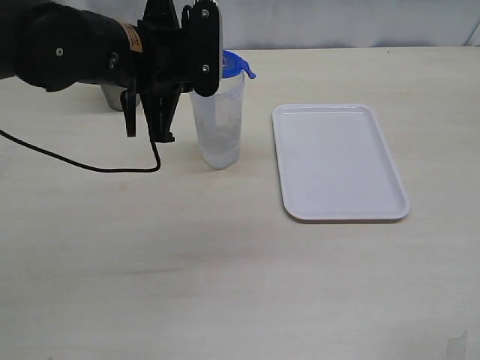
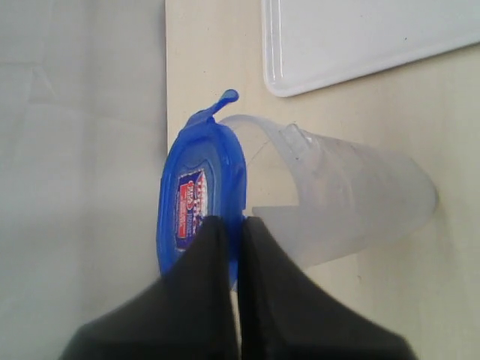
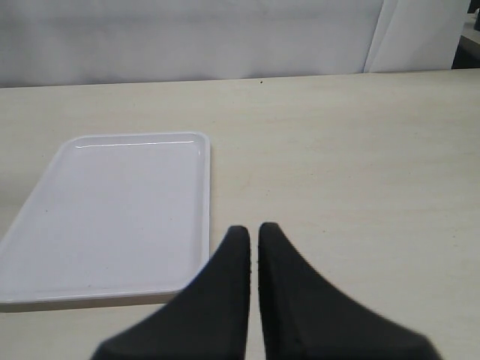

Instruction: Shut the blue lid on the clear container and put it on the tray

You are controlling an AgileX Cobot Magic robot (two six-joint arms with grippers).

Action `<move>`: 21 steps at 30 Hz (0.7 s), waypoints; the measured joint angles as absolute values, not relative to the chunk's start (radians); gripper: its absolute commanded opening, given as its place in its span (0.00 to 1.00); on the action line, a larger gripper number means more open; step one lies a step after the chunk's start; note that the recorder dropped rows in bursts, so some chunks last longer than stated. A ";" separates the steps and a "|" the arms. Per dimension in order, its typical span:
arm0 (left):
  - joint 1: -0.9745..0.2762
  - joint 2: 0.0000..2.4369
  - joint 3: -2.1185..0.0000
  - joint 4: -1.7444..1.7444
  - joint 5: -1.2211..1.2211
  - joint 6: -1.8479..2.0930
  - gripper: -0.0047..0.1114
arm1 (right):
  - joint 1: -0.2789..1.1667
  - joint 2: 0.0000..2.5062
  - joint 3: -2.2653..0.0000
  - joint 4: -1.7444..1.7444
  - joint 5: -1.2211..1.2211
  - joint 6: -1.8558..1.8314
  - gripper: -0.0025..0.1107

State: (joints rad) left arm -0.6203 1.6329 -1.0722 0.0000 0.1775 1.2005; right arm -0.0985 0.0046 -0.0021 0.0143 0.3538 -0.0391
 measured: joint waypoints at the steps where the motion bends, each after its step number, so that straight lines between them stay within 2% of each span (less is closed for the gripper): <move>1: -0.620 1.633 -1.072 0.000 0.178 1.201 0.04 | -0.099 0.005 -0.002 0.014 0.354 -0.039 0.06; 21: -0.662 1.645 -1.072 0.000 0.182 1.201 0.04 | -0.099 0.005 -0.002 0.014 0.354 -0.039 0.06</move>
